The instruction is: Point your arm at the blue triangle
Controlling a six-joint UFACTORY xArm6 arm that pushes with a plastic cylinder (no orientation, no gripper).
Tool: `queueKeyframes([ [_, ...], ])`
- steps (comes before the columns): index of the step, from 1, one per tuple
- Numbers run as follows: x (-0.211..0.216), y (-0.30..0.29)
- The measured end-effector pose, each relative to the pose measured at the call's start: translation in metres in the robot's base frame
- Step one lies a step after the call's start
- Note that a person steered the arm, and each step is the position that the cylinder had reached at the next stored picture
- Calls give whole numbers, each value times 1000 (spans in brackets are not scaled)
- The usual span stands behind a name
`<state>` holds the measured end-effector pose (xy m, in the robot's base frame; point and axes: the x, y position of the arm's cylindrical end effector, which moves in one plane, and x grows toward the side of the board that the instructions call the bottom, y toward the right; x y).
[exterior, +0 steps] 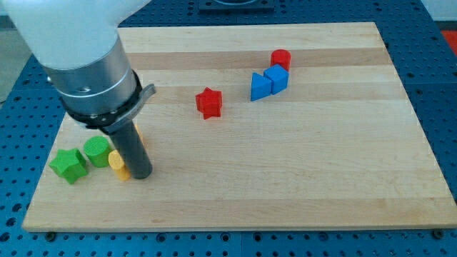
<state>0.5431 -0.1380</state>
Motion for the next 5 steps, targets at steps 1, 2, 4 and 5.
queueKeyframes([
  [1,-8,59],
  [2,-29,119],
  [4,-47,149],
  [5,-54,155],
])
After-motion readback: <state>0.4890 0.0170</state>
